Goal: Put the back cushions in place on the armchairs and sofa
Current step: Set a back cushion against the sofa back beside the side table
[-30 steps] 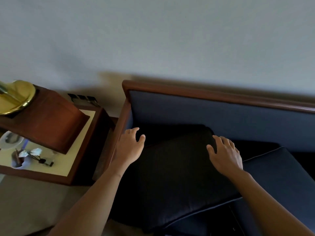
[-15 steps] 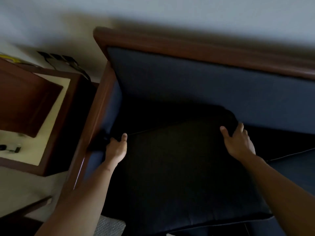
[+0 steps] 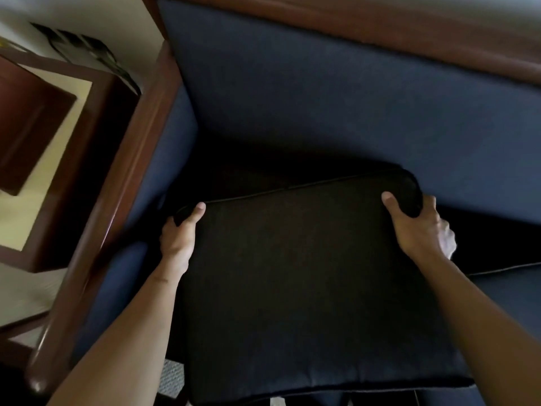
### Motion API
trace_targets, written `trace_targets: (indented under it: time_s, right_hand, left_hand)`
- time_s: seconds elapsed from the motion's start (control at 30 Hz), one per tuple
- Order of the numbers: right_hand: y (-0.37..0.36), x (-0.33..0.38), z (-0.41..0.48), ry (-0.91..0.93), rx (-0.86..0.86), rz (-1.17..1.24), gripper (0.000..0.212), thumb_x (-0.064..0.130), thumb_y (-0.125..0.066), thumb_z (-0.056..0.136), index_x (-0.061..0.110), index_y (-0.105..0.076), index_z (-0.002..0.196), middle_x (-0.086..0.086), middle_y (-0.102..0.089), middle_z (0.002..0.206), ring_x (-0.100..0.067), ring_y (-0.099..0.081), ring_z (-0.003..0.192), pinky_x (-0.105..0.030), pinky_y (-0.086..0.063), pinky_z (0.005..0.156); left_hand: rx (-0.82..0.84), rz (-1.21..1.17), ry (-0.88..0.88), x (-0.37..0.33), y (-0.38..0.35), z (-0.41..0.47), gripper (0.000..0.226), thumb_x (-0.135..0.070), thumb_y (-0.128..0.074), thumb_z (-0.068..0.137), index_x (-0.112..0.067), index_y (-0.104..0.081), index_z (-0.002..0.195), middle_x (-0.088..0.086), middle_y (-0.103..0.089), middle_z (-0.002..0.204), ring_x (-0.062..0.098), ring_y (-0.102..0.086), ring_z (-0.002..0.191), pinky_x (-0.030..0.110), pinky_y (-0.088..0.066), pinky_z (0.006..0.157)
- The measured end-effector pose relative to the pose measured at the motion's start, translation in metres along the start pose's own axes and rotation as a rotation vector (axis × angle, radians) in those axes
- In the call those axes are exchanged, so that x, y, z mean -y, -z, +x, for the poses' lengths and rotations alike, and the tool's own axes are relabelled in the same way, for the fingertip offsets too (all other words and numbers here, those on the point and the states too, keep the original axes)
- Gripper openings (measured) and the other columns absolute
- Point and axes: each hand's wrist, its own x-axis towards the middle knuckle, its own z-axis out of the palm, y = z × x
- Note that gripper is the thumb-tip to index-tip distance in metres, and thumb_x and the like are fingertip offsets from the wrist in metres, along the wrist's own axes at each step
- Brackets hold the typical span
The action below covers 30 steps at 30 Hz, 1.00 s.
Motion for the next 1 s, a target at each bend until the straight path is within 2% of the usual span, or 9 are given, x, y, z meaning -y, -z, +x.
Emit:
trace_targets:
  time_s: [0.13,0.3,0.47,0.57,0.7,0.8,0.87,0.93,1.0]
  right_hand:
    - [0.014,0.001,-0.018,0.022,-0.105,0.040,0.102,0.102,-0.033,0.073,0.028,-0.041,0.143,-0.024,-0.069,0.115,-0.050,-0.064,0.108,-0.049,-0.039,0.079]
    - [0.048,0.005,-0.051,0.049,-0.258,0.175,0.096,0.102,-0.036,0.072,0.026,-0.044,0.131,-0.023,-0.069,0.105,-0.049,-0.064,0.101,-0.049,-0.036,0.077]
    - [0.106,0.026,-0.085,0.105,-0.351,0.404,0.095,0.102,-0.038,0.074,0.029,-0.040,0.136,-0.024,-0.068,0.104,-0.049,-0.062,0.106,-0.051,-0.040,0.083]
    - [0.141,0.041,-0.105,0.157,-0.368,0.604,0.097,0.099,-0.042,0.076,0.027,-0.038,0.140,-0.011,-0.057,0.094,-0.047,-0.060,0.109,-0.046,-0.037,0.086]
    - [0.170,0.042,-0.125,0.176,-0.348,0.766,0.120,0.103,-0.033,0.072,0.013,-0.029,0.152,-0.039,-0.058,0.127,-0.054,-0.052,0.123,-0.054,-0.038,0.101]
    - [0.167,0.028,-0.138,0.106,-0.238,0.826,0.121,0.101,-0.034,0.072,0.007,-0.032,0.148,-0.041,-0.052,0.138,-0.055,-0.050,0.129,-0.053,-0.039,0.103]
    - [0.154,0.013,-0.150,0.055,-0.148,0.821,0.111,0.096,-0.045,0.076,0.005,-0.036,0.139,-0.039,-0.053,0.139,-0.053,-0.052,0.128,-0.052,-0.042,0.102]
    - [0.136,-0.004,-0.165,0.033,-0.082,0.781,0.097,0.092,-0.056,0.075,0.009,-0.035,0.120,-0.034,-0.057,0.130,-0.048,-0.057,0.113,-0.050,-0.045,0.093]
    - [0.125,-0.019,-0.176,0.061,-0.058,0.715,0.095,0.094,-0.051,0.072,0.013,-0.033,0.116,-0.027,-0.056,0.125,-0.040,-0.055,0.105,-0.049,-0.044,0.088]
  left_hand:
    - [-0.072,-0.052,-0.068,0.000,0.012,-0.017,0.104,-0.079,-0.076,0.074,-0.012,-0.055,0.150,0.018,-0.060,0.149,0.039,-0.055,0.137,0.044,-0.045,0.110]
    - [-0.093,-0.194,-0.187,-0.031,0.044,-0.057,0.106,-0.081,-0.076,0.070,-0.020,-0.053,0.153,0.010,-0.057,0.154,0.032,-0.052,0.142,0.041,-0.043,0.115]
    - [-0.126,-0.407,-0.379,-0.089,0.086,-0.098,0.082,-0.086,-0.073,0.066,-0.028,-0.067,0.125,-0.013,-0.069,0.120,0.016,-0.062,0.120,0.019,-0.042,0.094]
    - [-0.115,-0.575,-0.478,-0.127,0.116,-0.128,0.084,-0.083,-0.075,0.067,-0.024,-0.068,0.127,-0.018,-0.068,0.115,0.006,-0.062,0.114,0.013,-0.043,0.090]
    - [-0.036,-0.717,-0.619,-0.150,0.149,-0.162,0.084,-0.058,-0.081,0.081,-0.005,-0.061,0.142,0.003,-0.070,0.133,0.010,-0.066,0.124,0.022,-0.051,0.103]
    - [0.042,-0.664,-0.696,-0.145,0.158,-0.178,0.067,-0.024,-0.076,0.096,0.001,-0.049,0.152,0.021,-0.060,0.147,0.026,-0.060,0.135,0.033,-0.048,0.115]
    - [0.072,-0.568,-0.677,-0.130,0.158,-0.188,0.066,-0.007,-0.071,0.099,-0.008,-0.044,0.159,0.011,-0.056,0.151,0.021,-0.056,0.138,0.035,-0.044,0.118]
    - [0.076,-0.381,-0.649,-0.108,0.159,-0.191,0.071,-0.006,-0.070,0.100,-0.021,-0.041,0.163,0.003,-0.050,0.153,0.018,-0.049,0.140,0.039,-0.042,0.120]
    - [0.090,-0.216,-0.673,-0.088,0.167,-0.187,0.075,-0.009,-0.070,0.100,-0.030,-0.037,0.164,0.002,-0.047,0.151,0.020,-0.048,0.139,0.042,-0.042,0.117]
